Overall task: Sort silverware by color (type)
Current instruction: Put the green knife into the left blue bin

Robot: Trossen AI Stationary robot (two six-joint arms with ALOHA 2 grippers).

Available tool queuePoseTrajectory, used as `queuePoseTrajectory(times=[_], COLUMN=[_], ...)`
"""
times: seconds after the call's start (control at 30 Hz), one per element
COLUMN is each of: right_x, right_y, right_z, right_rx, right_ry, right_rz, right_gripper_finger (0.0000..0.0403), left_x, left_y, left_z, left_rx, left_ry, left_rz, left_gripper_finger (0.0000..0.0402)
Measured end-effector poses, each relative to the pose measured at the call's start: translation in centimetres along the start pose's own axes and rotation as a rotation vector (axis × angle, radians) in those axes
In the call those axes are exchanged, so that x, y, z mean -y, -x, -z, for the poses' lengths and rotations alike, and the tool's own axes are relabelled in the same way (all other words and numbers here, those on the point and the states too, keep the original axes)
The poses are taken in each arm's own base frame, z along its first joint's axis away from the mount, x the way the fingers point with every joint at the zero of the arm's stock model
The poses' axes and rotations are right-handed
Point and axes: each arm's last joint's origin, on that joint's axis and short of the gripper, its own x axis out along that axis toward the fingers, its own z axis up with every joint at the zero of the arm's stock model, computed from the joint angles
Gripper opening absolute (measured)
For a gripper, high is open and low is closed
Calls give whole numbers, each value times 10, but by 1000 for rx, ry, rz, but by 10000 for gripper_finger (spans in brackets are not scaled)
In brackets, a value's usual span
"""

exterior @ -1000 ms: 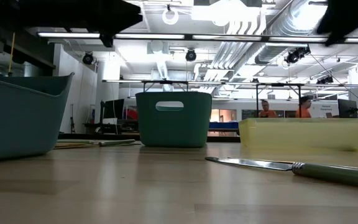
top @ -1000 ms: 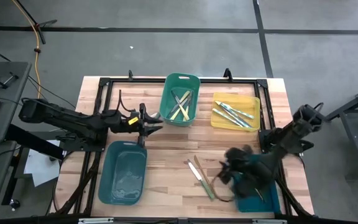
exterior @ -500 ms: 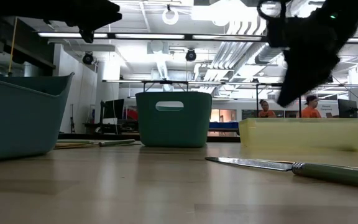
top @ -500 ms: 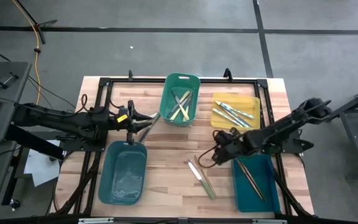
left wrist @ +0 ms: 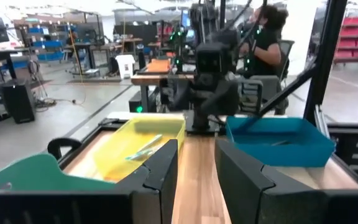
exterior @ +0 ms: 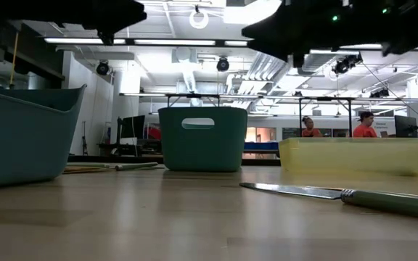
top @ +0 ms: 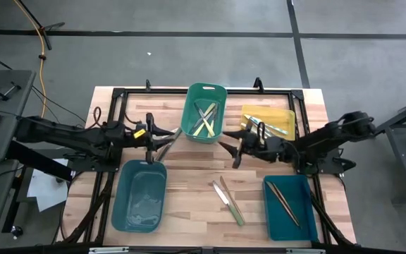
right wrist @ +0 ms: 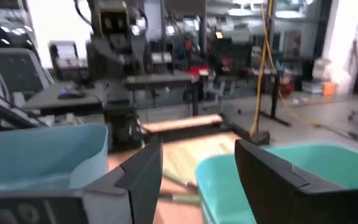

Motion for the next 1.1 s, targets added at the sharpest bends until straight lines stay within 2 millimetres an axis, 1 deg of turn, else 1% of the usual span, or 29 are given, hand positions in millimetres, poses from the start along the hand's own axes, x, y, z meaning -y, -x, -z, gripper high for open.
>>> queuePoseTrajectory(times=[0.07,0.13,0.23,0.3,0.4,0.6,0.87,1.1], right_x=[5,9,17,20,24,24,21,21], right_y=[-7,-15,-23,-26,-29,-29,-29,-30], right_z=[0,-2,-5,-8,-11,-11,-9,-8], right_rx=[33,56,64,69,77,79,67,49], right_ry=[16,37,58,76,72,-5,-9,-11], right_rz=[-2,27,78,93,107,90,23,13], right_gripper_finger=[195,195,195,195,195,195,195,195], left_x=[0,0,-4,-7,-10,-12,-12,-11], left_y=[-3,-3,0,3,5,5,5,5], left_z=[7,17,28,32,33,33,34,34], left_rx=[-13,14,73,84,71,71,58,53], left_ry=[-2,-7,2,7,24,25,24,22], left_rz=[-3,-11,-51,-78,-99,-109,-103,-80], left_gripper_finger=[102,102,102,102,102,102,102,102])
